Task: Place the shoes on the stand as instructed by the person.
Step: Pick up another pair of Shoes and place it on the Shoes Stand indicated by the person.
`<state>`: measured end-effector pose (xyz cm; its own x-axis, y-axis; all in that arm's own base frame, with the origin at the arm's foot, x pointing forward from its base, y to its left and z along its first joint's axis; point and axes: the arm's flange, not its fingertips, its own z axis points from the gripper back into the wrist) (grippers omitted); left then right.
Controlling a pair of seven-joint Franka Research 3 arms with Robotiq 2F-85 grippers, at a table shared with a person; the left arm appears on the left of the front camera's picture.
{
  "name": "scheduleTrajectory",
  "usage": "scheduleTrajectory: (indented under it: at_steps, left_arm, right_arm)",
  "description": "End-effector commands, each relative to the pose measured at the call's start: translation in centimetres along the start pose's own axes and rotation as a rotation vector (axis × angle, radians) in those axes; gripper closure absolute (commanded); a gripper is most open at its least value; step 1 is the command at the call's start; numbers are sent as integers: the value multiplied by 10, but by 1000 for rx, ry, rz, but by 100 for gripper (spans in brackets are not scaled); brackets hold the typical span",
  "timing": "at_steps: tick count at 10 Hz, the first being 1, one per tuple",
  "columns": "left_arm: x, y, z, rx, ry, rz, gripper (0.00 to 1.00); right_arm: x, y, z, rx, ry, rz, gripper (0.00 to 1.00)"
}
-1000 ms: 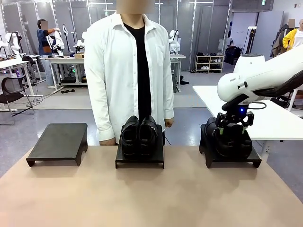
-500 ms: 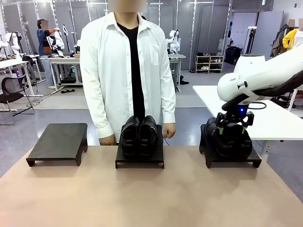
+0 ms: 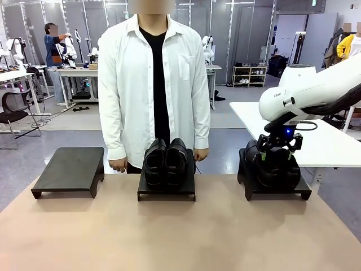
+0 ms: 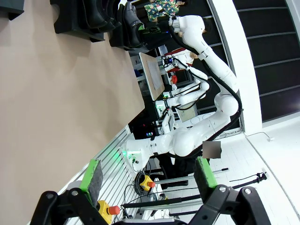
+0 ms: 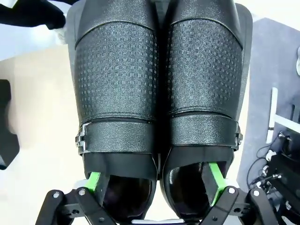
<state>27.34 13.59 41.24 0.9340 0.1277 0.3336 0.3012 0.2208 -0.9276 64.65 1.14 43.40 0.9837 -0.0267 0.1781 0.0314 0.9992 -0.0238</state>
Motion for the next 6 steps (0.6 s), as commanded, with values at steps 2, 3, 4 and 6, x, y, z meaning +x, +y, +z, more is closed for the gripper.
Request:
scheduleTrajectory:
  at_steps: [2,3,4,6]
  left_arm:
    - [0,-1,1,-7,4,-7,0]
    - [0,-1,1,-7,4,-7,0]
    - [0,-1,1,-7,4,-7,0]
    - [0,-1,1,-7,4,-7,0]
  right_arm:
    - [0,0,0,-2,-1,2,0]
    - [0,0,0,0,0,0,0]
    - [-15,-2,26,85,0,7,0]
    - [-57,-22,65,202,23,27,0]
